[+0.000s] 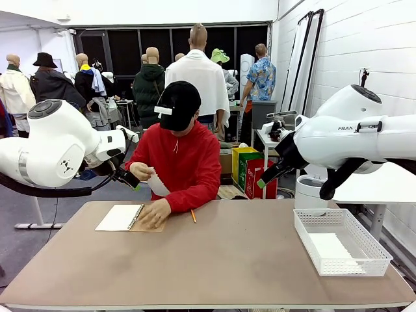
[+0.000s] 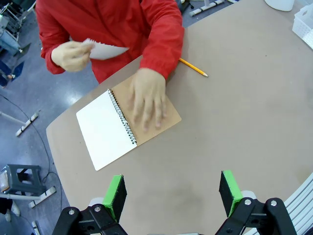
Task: Sort the paper based on its condition.
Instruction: If a person hands you a paper, place it in the Organizing basket , and if it's crumpled, put it in the Trash can.
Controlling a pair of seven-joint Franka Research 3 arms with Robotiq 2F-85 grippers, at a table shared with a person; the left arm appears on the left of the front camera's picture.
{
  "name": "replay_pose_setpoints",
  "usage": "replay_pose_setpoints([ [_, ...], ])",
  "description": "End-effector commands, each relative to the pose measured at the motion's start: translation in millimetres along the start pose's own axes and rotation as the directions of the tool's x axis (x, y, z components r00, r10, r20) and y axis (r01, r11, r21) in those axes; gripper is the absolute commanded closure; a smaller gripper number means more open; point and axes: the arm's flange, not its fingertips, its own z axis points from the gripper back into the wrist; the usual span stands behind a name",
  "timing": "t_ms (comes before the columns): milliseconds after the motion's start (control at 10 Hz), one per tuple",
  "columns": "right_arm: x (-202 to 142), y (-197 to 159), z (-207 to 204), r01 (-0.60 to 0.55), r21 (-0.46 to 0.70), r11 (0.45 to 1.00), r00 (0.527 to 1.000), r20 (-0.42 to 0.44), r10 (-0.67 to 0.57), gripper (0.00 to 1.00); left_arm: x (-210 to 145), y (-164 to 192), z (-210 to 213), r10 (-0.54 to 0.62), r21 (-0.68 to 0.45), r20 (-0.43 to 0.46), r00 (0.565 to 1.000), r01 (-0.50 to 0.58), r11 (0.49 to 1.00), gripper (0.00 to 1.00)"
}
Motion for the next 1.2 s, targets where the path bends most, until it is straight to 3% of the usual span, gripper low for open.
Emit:
replay_pose_setpoints([
  [0,-1.1,0.5,0.0,-0.013,0.008,1.000,1.000,-0.007,0.013,0.00,0.1,0.1,0.4,-0.002,0.000,0.005,1.000,0.002,1.000,0.00],
  [1100,-1.1,0.5,0.0,-0.013,0.008,1.000,1.000,-0.007,0.013,0.00,0.1,0.1,0.4,-0.002,0.000,0.005,1.000,0.002,1.000,0.00],
])
